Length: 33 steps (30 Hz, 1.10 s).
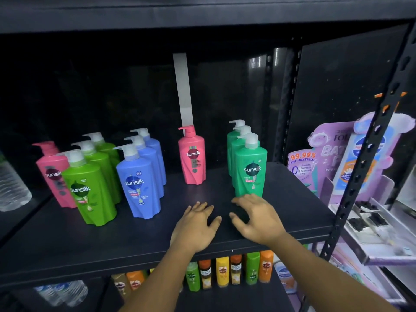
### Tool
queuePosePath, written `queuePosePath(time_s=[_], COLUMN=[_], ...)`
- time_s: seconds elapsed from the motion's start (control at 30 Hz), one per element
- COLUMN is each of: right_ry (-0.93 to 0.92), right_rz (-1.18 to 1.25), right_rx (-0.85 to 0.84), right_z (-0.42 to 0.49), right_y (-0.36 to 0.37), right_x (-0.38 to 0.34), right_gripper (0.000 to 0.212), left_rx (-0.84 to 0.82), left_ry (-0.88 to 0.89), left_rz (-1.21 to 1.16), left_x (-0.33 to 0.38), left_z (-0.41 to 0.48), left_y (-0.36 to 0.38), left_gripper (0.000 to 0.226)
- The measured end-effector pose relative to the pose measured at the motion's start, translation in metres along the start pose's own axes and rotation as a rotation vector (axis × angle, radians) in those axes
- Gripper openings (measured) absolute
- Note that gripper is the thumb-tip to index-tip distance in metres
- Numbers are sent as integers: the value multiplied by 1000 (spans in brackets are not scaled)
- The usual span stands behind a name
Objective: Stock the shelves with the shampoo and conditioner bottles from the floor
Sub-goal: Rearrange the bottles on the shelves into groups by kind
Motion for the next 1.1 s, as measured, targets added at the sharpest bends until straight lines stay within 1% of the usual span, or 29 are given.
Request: queuePosePath(time_s=[0.07, 0.17, 0.37, 0.47, 0.6, 0.73, 0.83, 0.93, 1.03, 1.1], right_ry=[-30, -36, -74, -94, -116, -183, -251, -298, -296, -247], right_rz=[-31, -71, -185, -237, -272, -196, -99, -6, 65, 83], right_rx=[-133, -269, -412, -479, -544, -619, -656, -679, -664, -636], right_z=[2, 6, 11, 13, 18, 23, 29, 40, 53, 58], right_y=[0, 0, -2, -8, -7, 19, 53, 93, 129, 149], right_x=[-1, -2, -11, -18, -38, -92, -144, -196, -246, -267], right_gripper=[50, 59, 66, 67, 65, 62, 60, 60, 55, 57], left_rx=[21, 68, 140, 117, 39, 41, 66, 116, 171, 161], left_ry=[-10, -11, 17, 48, 98, 87, 28, -46, -136, -183], left_rz=[-24, -42, -41, -51, -34, 13, 23, 14, 13, 19], left_x=[0, -2, -6, -17, -52, -99, -142, -192, -242, -272], left_z=[-2, -4, -13, -19, -44, -79, -105, -126, -141, -145], left_y=[0, 3, 0, -7, -15, -28, -41, -56, -72, -81], left_gripper=[61, 57, 44, 43, 50, 55, 56, 52, 50, 51])
Point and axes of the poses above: each hand's wrist, its own z-axis towards the middle knuckle, its own y-axis out of the palm, x = y × z, the point moved 1 cm from there along z, towards the middle knuckle, and after that the axes turned 6 degrees about z, right-handed, at the moved point
